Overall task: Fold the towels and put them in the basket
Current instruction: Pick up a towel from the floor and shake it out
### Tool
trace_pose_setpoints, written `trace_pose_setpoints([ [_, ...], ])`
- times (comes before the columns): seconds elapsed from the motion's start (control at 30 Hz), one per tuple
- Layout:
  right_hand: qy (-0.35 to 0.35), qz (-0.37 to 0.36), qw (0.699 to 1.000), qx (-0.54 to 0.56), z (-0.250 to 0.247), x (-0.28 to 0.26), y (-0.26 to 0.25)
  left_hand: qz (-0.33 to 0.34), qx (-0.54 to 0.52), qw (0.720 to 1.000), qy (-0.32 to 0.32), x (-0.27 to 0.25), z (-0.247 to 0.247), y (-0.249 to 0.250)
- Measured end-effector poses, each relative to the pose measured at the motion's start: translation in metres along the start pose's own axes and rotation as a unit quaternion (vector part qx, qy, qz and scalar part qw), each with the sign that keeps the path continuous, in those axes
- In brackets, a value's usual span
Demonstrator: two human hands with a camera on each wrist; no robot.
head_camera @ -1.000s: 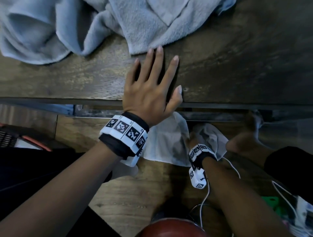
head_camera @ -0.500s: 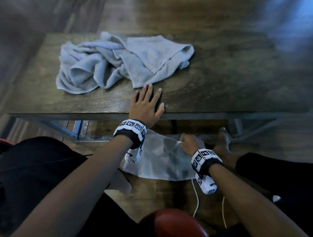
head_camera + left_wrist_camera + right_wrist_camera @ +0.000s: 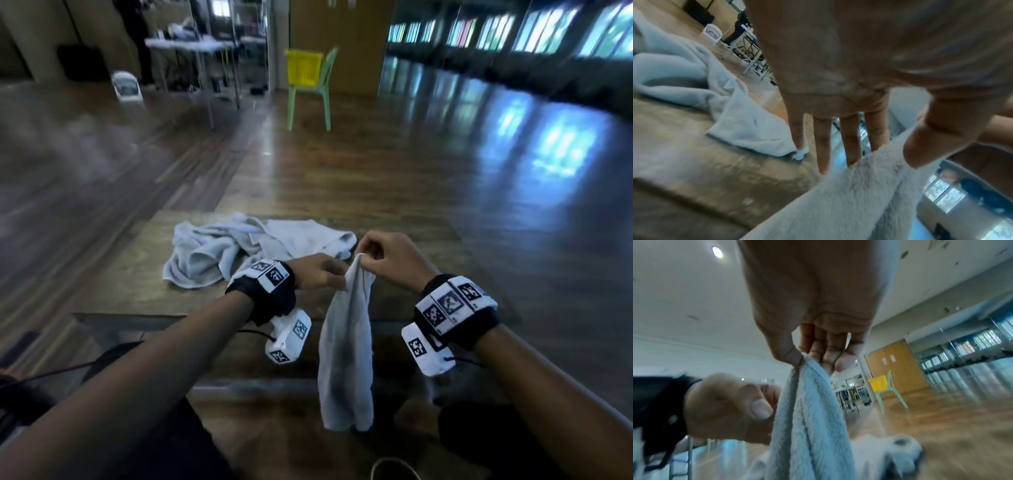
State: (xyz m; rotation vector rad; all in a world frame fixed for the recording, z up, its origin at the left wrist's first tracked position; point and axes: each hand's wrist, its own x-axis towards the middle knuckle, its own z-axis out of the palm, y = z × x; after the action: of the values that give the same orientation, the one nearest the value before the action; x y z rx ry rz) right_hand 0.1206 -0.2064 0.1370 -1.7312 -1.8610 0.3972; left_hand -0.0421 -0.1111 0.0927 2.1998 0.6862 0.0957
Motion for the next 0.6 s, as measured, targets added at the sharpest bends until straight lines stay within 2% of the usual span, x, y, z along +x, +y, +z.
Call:
trace_pose_setpoints([
  [0.1, 0.055, -0.045, 0.997, -0.004, -0.049, 0.016, -0.027, 0.054, -0.016, 0.996, 0.074, -0.008, -0.039, 0.038],
  [0.17, 0.086, -0.068, 0.994, -0.007, -0.077, 0.025, -0.043, 0.065, -0.026, 0.988, 0.14, -0.013, -0.065, 0.062],
  [0.27, 0.116, -0.099, 0.988, -0.015, -0.117, 0.037, -0.063, 0.092, -0.033, 0.977, 0.19, -0.018, -0.104, 0.091],
  [0.4, 0.129, -0.139, 0.981, -0.048, -0.162, 0.049, -0.08, 0.119, 0.009, 0.972, 0.202, -0.03, -0.154, 0.13],
  [0.6, 0.162, -0.155, 0.97, -0.097, -0.204, 0.061, -0.083, 0.084, 0.201, 0.952, 0.214, -0.051, -0.203, 0.157],
])
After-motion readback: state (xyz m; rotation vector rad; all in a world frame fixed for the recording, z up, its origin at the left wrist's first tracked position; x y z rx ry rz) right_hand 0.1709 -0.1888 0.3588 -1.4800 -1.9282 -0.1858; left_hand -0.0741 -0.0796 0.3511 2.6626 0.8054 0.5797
